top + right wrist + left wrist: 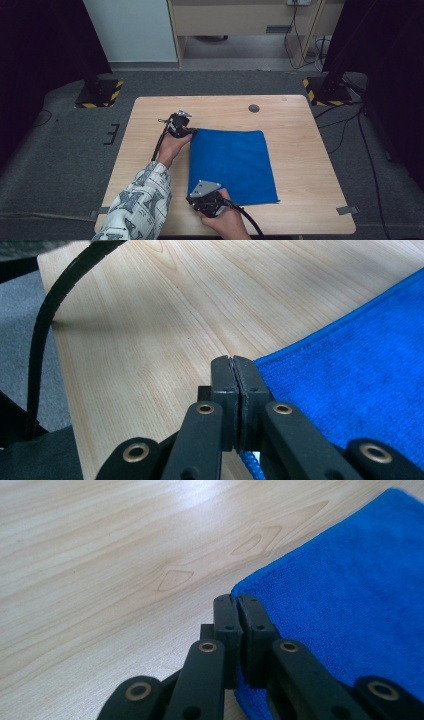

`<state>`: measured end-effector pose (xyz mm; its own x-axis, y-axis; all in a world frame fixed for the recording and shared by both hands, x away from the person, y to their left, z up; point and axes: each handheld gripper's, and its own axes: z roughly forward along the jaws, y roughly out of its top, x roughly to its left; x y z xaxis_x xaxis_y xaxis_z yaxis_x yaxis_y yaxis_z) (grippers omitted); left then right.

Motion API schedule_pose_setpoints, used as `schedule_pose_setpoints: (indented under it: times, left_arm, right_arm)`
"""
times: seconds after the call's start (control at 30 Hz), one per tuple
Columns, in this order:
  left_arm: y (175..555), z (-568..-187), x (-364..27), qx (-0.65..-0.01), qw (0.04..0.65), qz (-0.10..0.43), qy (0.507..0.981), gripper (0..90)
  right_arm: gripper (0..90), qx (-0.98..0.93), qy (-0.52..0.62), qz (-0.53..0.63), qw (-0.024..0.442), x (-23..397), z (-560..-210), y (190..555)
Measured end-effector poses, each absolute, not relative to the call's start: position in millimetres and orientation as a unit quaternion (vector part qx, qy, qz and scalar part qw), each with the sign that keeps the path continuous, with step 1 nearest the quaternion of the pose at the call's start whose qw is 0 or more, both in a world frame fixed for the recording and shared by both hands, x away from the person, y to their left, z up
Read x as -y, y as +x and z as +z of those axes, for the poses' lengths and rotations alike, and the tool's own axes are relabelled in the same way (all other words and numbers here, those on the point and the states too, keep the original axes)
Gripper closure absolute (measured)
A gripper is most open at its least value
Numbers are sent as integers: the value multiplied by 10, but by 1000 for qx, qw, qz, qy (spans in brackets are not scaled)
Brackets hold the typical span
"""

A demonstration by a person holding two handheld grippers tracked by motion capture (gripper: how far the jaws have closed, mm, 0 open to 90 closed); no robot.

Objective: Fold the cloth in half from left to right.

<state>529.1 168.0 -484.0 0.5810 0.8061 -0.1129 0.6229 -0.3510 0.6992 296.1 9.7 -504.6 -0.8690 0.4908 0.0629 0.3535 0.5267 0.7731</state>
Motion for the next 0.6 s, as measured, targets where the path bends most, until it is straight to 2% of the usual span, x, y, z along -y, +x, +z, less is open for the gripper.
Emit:
schedule_pose_setpoints:
  times: [0.6]
  left_arm:
    - [5174,-4521,-1882,-433,359,136,816,868]
  right_arm:
    - [890,-860,239,443,85,-279,-4808,2904]
